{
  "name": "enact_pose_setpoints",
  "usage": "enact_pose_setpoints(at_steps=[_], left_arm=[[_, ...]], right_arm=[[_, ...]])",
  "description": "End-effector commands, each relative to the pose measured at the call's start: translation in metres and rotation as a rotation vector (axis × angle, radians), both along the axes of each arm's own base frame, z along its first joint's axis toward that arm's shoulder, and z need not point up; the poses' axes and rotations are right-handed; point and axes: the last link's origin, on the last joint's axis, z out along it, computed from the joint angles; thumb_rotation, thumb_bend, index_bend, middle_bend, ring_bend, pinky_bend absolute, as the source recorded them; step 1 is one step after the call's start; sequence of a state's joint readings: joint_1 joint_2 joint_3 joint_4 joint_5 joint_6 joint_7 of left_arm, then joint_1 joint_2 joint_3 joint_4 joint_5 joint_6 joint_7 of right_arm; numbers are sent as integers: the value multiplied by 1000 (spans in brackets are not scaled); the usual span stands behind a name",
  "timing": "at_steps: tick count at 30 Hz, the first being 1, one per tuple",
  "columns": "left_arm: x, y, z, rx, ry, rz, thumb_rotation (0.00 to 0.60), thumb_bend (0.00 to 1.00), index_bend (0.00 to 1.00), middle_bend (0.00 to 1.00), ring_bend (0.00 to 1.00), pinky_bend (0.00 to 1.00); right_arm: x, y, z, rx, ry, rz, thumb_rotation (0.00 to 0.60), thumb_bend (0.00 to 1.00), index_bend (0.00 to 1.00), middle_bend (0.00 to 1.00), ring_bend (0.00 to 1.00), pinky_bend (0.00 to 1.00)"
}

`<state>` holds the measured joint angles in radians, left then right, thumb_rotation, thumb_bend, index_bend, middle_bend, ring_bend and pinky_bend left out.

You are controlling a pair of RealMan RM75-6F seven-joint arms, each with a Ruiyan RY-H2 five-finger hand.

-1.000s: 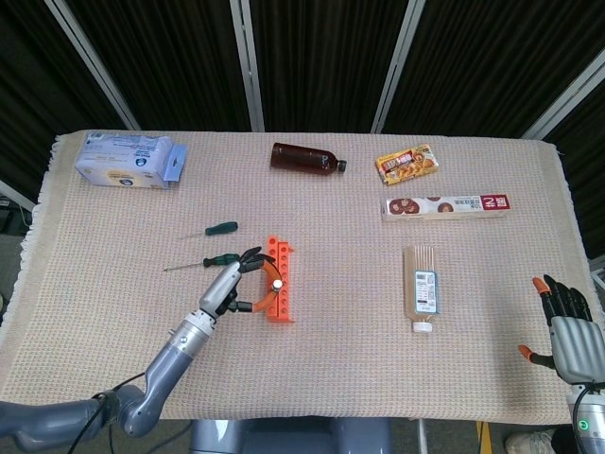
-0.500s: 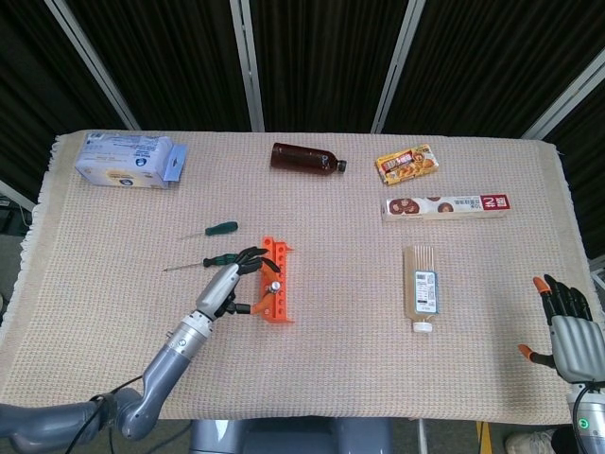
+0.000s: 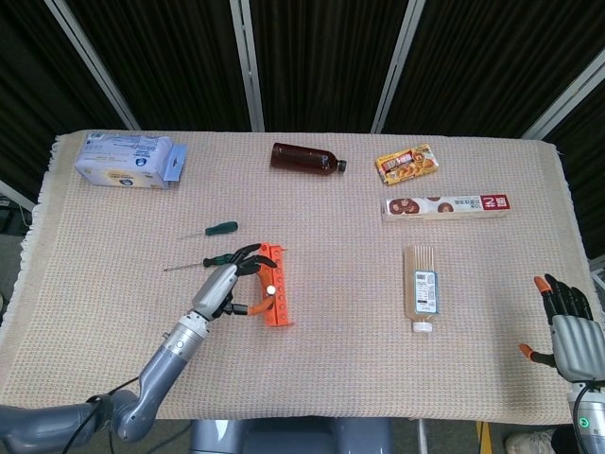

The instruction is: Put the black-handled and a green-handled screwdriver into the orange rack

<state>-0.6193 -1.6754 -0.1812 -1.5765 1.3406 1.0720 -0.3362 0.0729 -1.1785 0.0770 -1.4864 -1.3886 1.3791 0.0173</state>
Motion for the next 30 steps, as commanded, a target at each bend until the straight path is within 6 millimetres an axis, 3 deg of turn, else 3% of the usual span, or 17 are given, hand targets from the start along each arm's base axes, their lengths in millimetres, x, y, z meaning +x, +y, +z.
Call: enact_pose_setpoints(at_steps=[1, 9, 16, 22, 30], left_arm=[[-2, -1, 2, 2, 1, 6, 483, 281, 605, 256, 24, 0], [-6, 2, 4, 16, 30, 11, 483, 280, 596, 254, 23, 0], [-4, -1, 3, 2, 78, -25, 475, 226, 532, 205, 0, 0], [-6, -5, 8, 30, 83, -40, 410, 159, 310, 103, 0, 0], [-7, -6, 18, 45, 57, -34, 386, 152, 225, 74, 0, 0]], right_arm=[[0, 0, -1, 2, -1, 0, 600, 3, 0, 0, 0, 0], [-1, -1, -1, 4, -1, -1, 600, 3, 0, 0, 0, 0], [-1, -1, -1, 4, -4, 0, 600, 3, 0, 0, 0, 0], [-2, 0, -1, 3, -6, -1, 600, 3, 0, 0, 0, 0], [-1, -1, -1, 4, -6, 4, 600, 4, 0, 0, 0, 0]])
